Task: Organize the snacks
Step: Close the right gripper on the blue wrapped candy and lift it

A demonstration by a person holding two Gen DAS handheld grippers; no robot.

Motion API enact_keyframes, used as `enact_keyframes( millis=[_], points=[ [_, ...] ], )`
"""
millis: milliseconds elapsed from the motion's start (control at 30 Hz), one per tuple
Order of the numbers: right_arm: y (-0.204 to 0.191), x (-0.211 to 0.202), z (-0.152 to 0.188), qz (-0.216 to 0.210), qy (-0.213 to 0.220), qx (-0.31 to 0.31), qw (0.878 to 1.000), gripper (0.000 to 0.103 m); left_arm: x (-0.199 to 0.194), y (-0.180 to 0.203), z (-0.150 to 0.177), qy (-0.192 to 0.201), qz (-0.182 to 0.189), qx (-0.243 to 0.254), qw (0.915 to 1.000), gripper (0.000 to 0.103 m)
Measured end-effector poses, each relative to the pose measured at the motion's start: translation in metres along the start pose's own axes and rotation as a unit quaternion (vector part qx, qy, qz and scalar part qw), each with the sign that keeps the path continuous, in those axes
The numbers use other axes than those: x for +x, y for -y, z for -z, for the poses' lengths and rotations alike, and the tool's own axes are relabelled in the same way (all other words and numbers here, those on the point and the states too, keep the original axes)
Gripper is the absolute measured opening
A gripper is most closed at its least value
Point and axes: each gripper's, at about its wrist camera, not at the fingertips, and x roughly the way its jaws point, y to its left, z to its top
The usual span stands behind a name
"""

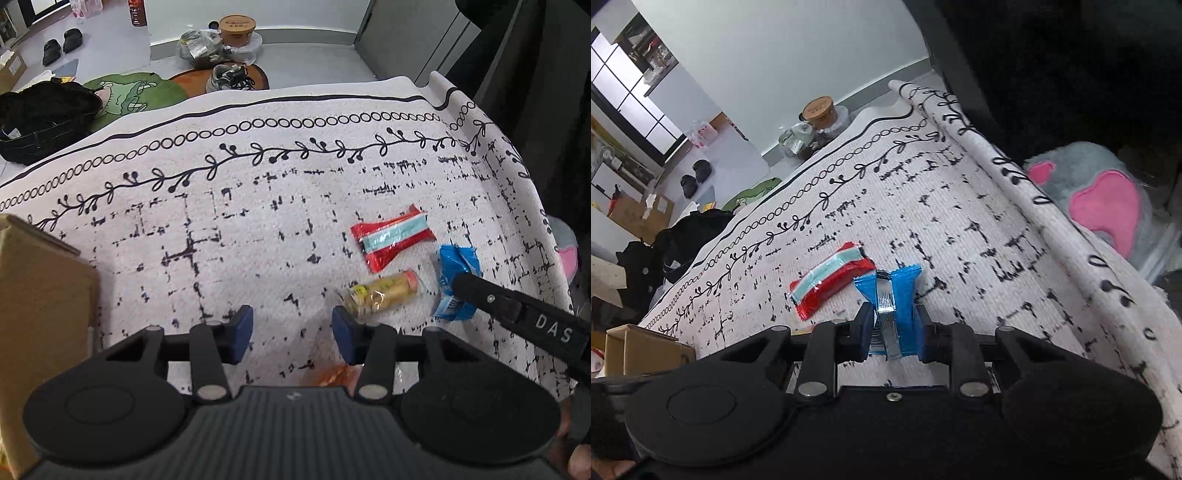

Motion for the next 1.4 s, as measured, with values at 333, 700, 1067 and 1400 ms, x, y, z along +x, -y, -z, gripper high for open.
enact_keyframes(
  millis=[333, 700, 1067, 1400],
  points=[
    [0.012, -0.016, 0.011, 0.011, -0.010, 0.019, 1.000, 0.023, -0.018, 0.002, 0.015, 0.020, 0.003, 0.007, 0.9998, 0.048],
    [0.019, -0.025, 0.017, 0.019, -0.024, 0.039, 0.999, 0.030, -0.038, 0.007, 0.018, 0.037, 0.015, 0.022, 0.9990, 0.051],
    [0.013, -0.021, 0.012, 0.015, -0.014, 0.024, 0.999, 0.036, -0.020, 0.024, 0.032, 0.015, 0.031, 0.058, 0.9977, 0.051],
    [0.014, -0.012, 0.013, 0.021, -0.031, 0.016, 0.999, 0.028, 0.004, 0.041, 0.046, -0.006, 0.009, 0.103, 0.9946, 0.052]
  ],
)
